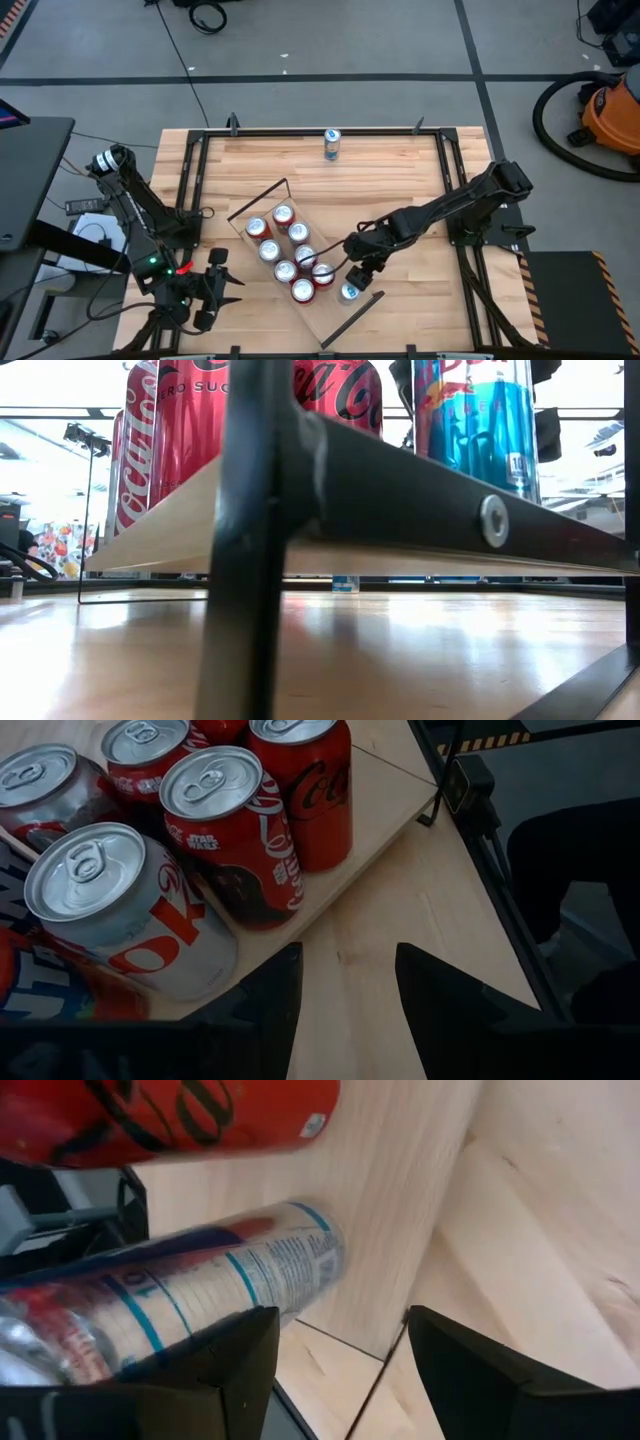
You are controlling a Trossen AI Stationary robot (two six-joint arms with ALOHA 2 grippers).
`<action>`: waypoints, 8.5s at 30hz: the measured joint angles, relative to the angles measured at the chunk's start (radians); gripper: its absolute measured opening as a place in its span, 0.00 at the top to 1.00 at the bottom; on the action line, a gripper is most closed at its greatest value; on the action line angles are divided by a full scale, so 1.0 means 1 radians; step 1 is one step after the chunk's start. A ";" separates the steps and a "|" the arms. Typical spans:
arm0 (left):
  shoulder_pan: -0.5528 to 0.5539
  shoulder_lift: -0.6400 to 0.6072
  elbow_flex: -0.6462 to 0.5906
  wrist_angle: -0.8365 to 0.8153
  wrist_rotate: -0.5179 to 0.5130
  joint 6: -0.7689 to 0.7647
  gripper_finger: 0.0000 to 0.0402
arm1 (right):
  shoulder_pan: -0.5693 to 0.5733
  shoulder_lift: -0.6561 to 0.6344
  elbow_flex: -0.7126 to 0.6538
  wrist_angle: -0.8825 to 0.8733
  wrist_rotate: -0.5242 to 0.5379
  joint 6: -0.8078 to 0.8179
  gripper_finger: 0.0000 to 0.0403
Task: Place canned beverage on shelf
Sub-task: Move the silver can to the bottom left of the shelf, then put the silver soda can on the shelf aligned with the other silver soda can
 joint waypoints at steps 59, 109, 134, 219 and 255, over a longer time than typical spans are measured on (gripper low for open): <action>0.000 0.000 0.000 0.015 0.000 0.007 0.57 | 0.055 0.027 -0.001 0.209 -0.054 -0.003 0.42; 0.000 0.000 0.000 0.020 0.002 0.008 0.57 | 0.063 0.100 -0.001 0.355 -0.041 -0.028 0.42; 0.002 0.000 0.000 0.001 -0.002 0.062 0.57 | -0.151 -0.061 -0.001 -0.028 0.241 -0.341 0.42; 0.196 0.000 0.000 -0.288 -0.277 0.269 0.57 | -0.862 0.272 0.467 -0.095 0.341 -1.127 0.13; 0.198 0.000 0.000 -0.288 -0.269 0.285 0.57 | -0.880 0.349 0.566 -0.157 0.357 -1.100 0.05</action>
